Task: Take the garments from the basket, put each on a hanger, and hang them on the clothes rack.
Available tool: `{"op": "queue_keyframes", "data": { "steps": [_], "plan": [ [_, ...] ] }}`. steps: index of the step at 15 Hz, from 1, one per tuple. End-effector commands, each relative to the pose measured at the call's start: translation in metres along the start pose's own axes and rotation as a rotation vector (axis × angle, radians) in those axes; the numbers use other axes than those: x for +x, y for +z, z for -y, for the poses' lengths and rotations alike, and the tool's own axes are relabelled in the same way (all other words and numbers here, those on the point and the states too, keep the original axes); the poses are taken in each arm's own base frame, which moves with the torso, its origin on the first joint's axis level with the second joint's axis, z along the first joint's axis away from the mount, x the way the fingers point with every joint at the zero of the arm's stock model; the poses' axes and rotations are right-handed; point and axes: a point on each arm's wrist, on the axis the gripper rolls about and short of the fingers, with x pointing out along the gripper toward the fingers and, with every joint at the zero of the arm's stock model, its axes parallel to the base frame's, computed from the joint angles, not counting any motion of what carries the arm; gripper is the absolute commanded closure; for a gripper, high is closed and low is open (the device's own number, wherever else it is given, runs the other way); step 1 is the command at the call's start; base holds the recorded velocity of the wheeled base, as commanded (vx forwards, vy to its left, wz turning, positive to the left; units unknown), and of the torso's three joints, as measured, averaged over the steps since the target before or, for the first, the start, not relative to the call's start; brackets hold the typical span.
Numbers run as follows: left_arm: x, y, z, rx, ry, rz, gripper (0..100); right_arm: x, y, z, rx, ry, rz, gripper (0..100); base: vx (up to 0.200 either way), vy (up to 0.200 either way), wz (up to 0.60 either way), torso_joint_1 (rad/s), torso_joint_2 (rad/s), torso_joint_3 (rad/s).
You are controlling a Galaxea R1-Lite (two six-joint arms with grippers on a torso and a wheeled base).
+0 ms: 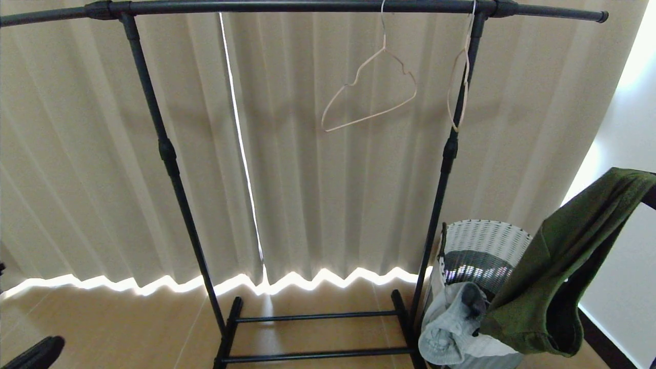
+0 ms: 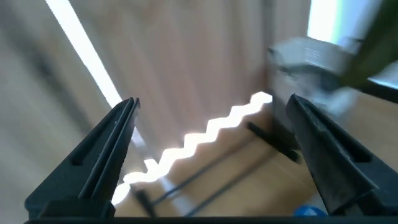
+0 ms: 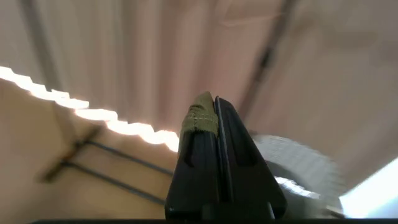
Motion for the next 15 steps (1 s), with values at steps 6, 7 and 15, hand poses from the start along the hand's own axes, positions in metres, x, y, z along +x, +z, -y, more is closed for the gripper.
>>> {"op": "queue_keyframes", "data": {
  "steps": [6,7,15],
  "plan": [
    [0.148,0.013,0.029,-0.035,-0.335,-0.151,0,0.036,0.009,-0.02,0.091,0.178,-0.05,100,0.0,0.0,0.0,0.0,0.0,0.0],
    [0.167,0.008,0.045,-0.055,-0.336,-0.176,0,0.037,0.01,-0.025,0.09,0.211,-0.049,100,0.0,0.0,0.0,0.0,0.0,0.0],
    [0.225,-0.018,0.162,-0.228,-0.435,-0.219,0,0.051,0.036,-0.046,0.128,0.318,0.06,100,0.0,0.0,0.0,0.0,0.0,0.0]
  ]
}}
